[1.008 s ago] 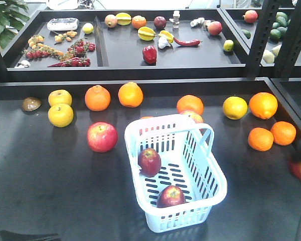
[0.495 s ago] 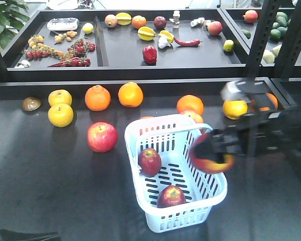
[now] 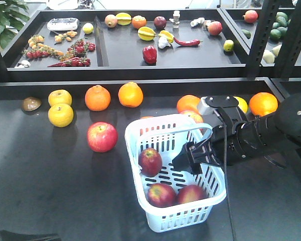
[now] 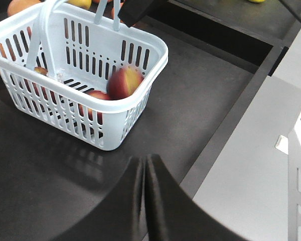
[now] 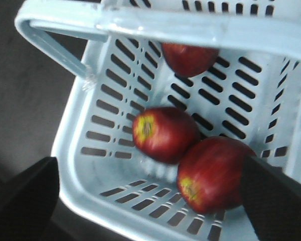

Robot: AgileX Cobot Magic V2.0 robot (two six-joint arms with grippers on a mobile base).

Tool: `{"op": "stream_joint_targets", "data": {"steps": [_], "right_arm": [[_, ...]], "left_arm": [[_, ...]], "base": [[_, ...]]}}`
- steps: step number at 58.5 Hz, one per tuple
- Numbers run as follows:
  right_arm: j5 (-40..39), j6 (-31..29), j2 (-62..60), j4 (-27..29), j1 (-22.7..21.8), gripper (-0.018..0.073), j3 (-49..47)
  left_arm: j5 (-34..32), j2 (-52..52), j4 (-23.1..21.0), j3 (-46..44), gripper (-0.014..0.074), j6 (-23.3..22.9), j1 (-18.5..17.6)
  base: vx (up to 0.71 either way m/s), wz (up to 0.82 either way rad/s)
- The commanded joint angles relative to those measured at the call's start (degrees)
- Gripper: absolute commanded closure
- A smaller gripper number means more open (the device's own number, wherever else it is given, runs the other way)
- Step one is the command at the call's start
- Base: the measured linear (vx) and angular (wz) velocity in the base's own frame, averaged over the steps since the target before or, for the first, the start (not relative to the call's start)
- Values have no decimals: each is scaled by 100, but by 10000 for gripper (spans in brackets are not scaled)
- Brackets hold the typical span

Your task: Pick three apples into basket with both arms

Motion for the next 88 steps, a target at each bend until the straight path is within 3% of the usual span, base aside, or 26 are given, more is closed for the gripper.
{"op": "stream_joint_targets", "data": {"steps": [1,7,19,37,43,50,57,72,88], "right_arm": [[153,-23,-348,162,-9,-55,-152],[441,-23,-563,257,-9,99,-152],[1050,-118,-1352,318,-9,576,-147],[1881,-318,-3214,148,-9,565,-147],[1968,-144,-3984,-526,-9,564,-147],[1947,536,-4691,-1478,-9,564,-90],[1688,886,-5303,-2015,-9,564,492],[909,1195,-6019,-1955,-9,564,2482],[394,1230,-6166,-1970,-9,564,2826]], "left_arm": [[-132,-8,-231,-155,602,-19,-35],[-132,-8,-231,-155,602,-19,-35],[-106,-8,-236,-155,602,-19,-35],[-91,-8,-236,-155,602,-19,-35],[-84,-8,-270,-155,602,-19,-35],[-84,-8,-270,-155,602,-19,-35],[-84,-8,-270,-155,602,-19,-35],[-77,-8,-271,-155,602,-36,-35],[-59,-8,-271,-155,602,-36,-35]], "base": [[0,0],[0,0],[0,0],[0,0],[0,0],[0,0],[0,0],[0,0],[0,0]]}}
